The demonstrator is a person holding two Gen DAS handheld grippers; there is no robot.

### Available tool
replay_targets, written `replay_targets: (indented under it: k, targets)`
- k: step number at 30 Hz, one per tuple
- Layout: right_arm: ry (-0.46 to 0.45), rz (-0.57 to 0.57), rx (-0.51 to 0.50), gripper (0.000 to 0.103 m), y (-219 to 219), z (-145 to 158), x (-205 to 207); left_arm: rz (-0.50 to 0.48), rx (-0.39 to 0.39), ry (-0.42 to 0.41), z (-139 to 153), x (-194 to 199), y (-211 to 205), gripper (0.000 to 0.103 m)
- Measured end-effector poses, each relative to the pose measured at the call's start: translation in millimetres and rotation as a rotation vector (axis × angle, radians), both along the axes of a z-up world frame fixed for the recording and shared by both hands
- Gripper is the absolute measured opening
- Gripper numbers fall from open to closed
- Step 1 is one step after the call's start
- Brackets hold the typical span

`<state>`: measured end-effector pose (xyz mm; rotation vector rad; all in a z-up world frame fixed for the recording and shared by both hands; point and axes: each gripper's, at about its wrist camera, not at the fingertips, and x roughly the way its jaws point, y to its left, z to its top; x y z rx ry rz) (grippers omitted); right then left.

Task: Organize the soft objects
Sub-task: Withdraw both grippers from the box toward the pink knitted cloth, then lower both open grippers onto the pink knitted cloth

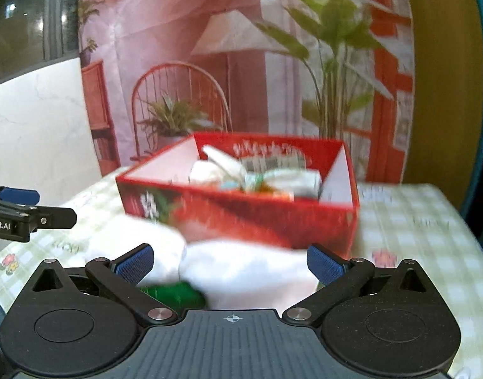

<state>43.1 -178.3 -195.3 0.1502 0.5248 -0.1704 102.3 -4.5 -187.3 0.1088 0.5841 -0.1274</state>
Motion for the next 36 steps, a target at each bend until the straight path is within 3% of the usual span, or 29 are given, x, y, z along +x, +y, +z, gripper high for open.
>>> replay_targets:
  k: [5, 11, 26, 36]
  targets:
    - [0.063, -0.002, 0.021, 0.103, 8, -22, -13, -0.009, 0.071, 0.013, -14, -11, -6, 0.103]
    - [0.123, 0.015, 0.046, 0.103, 17, -40, -18, -0.031, 0.009, 0.078, -28, -15, -4, 0.103]
    - [0.257, -0.03, 0.111, 0.103, 8, -75, -7, 0.018, -0.038, 0.247, -72, 3, 10, 0.103]
    - [0.282, -0.025, 0.143, 0.103, 3, -86, -4, 0.019, -0.08, 0.297, -86, 10, 16, 0.103]
